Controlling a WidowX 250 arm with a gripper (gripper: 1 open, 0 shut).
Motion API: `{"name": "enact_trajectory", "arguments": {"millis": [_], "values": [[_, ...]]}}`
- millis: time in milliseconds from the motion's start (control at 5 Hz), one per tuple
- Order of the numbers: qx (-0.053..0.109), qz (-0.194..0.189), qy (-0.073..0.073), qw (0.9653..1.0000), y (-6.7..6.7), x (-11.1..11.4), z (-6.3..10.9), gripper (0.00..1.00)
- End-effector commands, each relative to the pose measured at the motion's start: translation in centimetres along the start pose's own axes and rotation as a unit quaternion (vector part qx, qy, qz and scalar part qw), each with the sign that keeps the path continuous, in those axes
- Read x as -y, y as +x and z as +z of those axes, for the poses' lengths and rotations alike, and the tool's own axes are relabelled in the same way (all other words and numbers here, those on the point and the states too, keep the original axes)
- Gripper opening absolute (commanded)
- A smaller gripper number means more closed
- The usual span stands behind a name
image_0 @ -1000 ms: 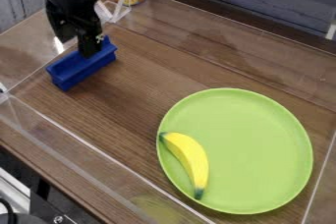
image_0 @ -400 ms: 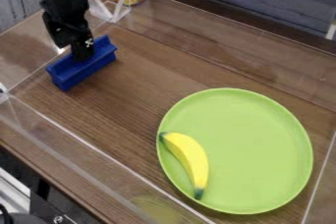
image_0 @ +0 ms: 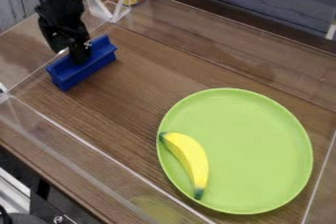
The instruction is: Put the blue object in the green plate
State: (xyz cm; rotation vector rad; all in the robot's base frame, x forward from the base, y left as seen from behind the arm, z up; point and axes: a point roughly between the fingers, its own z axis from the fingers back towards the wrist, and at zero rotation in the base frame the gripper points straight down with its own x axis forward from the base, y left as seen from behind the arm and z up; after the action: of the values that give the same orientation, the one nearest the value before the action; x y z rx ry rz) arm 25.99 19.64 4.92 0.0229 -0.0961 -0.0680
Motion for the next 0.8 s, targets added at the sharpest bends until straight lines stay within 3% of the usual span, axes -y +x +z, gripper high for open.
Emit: {"name": "enact_trajectory", "arguments": {"millis": [0, 200, 400, 600], "values": [[0.009, 0.009, 0.004, 0.9999, 0.5, -0.5, 0.6, 1.00], [0.007, 0.022, -0.002, 0.9997, 0.5, -0.8, 0.5, 1.00], [0.006, 0.030, -0.009, 0.9995, 1.1, 1.0, -0.3, 1.00], [0.005, 0.039, -0.014, 0.9991, 1.8, 2.9, -1.0, 0.00]]}}
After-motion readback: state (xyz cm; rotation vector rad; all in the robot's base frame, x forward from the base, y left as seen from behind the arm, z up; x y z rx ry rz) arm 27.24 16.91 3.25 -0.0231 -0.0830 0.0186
